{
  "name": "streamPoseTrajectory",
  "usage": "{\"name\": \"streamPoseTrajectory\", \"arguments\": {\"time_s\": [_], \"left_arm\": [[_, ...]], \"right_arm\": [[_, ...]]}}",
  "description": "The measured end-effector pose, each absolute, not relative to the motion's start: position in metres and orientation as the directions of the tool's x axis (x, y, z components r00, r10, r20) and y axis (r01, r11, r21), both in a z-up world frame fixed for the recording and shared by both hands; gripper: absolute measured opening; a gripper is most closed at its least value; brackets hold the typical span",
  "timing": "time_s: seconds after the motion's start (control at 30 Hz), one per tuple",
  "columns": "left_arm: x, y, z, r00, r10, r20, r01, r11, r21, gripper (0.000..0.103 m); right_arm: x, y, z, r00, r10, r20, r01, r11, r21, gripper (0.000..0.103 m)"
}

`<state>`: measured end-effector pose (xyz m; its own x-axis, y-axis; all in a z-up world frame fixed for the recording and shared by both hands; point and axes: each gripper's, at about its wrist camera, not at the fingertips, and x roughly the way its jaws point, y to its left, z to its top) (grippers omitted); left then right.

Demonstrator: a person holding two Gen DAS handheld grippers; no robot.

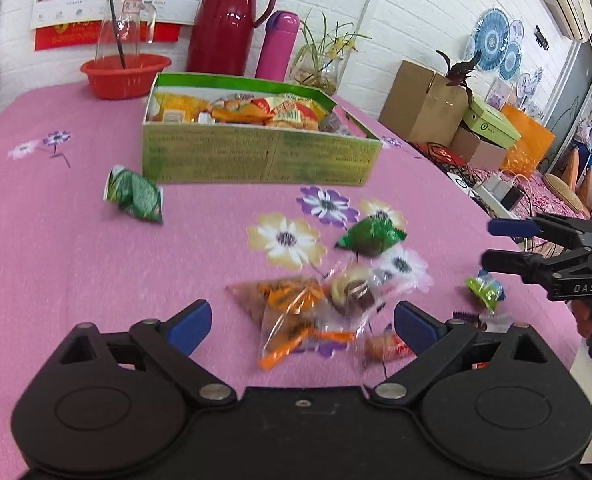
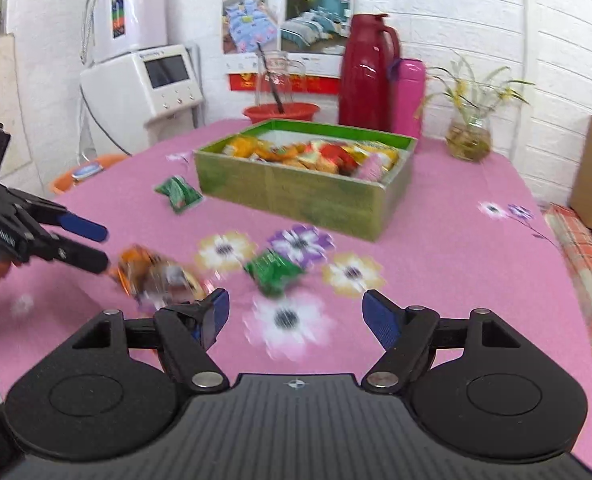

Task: Organize snacks
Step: 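Move both open grippers back to the remaining snacks, then grasp the green-white packet with left gripper while right grasps the green-and-blue packet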

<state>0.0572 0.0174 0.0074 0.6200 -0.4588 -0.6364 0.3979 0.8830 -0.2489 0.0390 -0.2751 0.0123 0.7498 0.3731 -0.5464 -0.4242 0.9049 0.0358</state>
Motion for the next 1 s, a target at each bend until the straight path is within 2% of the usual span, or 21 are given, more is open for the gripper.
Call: {"name": "streamPoseTrajectory", "arguments": {"time_s": [0.27,0.3,0.37,0.5,0.57,0.63,0.7,0.73,0.77,0.83,0.9,0.93,0.97,1.0], "left_arm": [[0.061,0.023,-0.003,0.614,-0.435,-0.658,0.344,0.898,-0.273,0.103],[0.062,0.025,-0.002,0.623,-0.432,-0.652,0.339,0.900,-0.272,0.103],[0.066,0.028,0.003,0.657,-0.404,-0.636,0.319,0.914,-0.252,0.103],[0.091,0.035,0.011,0.742,-0.289,-0.605,0.231,0.957,-0.174,0.103],[0.115,0.041,0.011,0.765,-0.238,-0.598,0.179,0.971,-0.157,0.103],[0.140,0.049,0.009,0.775,-0.204,-0.598,0.116,0.976,-0.182,0.103],[0.160,0.056,0.006,0.773,-0.196,-0.603,0.078,0.973,-0.216,0.103],[0.170,0.058,0.005,0.772,-0.192,-0.606,0.060,0.971,-0.231,0.103],[0.177,0.060,0.004,0.772,-0.191,-0.606,0.052,0.969,-0.240,0.103],[0.190,0.062,0.001,0.772,-0.181,-0.609,0.040,0.971,-0.237,0.103],[0.198,0.063,-0.002,0.764,-0.168,-0.622,0.033,0.974,-0.223,0.103],[0.202,0.063,-0.006,0.757,-0.168,-0.632,0.033,0.975,-0.221,0.096],[0.204,0.064,-0.009,0.747,-0.176,-0.641,0.035,0.974,-0.226,0.086],[0.206,0.065,-0.012,0.736,-0.188,-0.650,0.041,0.971,-0.235,0.081]], "right_arm": [[0.028,-0.302,-0.021,0.702,0.295,-0.648,-0.328,0.942,0.074,0.103],[0.030,-0.300,-0.024,0.690,0.304,-0.657,-0.330,0.940,0.089,0.101],[0.032,-0.294,-0.028,0.680,0.324,-0.658,-0.347,0.932,0.101,0.081],[0.040,-0.282,-0.024,0.684,0.366,-0.631,-0.391,0.914,0.107,0.063],[0.047,-0.278,-0.017,0.704,0.375,-0.604,-0.397,0.912,0.103,0.048],[0.057,-0.273,-0.011,0.718,0.389,-0.577,-0.401,0.909,0.112,0.043],[0.066,-0.269,-0.007,0.717,0.405,-0.567,-0.412,0.903,0.123,0.034],[0.070,-0.266,-0.007,0.714,0.406,-0.571,-0.415,0.902,0.123,0.033],[0.073,-0.264,-0.007,0.713,0.402,-0.574,-0.415,0.902,0.116,0.035],[0.077,-0.262,-0.008,0.714,0.390,-0.582,-0.410,0.906,0.104,0.048],[0.077,-0.264,-0.010,0.708,0.379,-0.596,-0.410,0.908,0.090,0.073],[0.077,-0.264,-0.012,0.707,0.373,-0.601,-0.409,0.909,0.083,0.095],[0.075,-0.264,-0.014,0.711,0.361,-0.604,-0.404,0.912,0.071,0.103],[0.074,-0.264,-0.016,0.713,0.353,-0.606,-0.404,0.913,0.056,0.103]]}}
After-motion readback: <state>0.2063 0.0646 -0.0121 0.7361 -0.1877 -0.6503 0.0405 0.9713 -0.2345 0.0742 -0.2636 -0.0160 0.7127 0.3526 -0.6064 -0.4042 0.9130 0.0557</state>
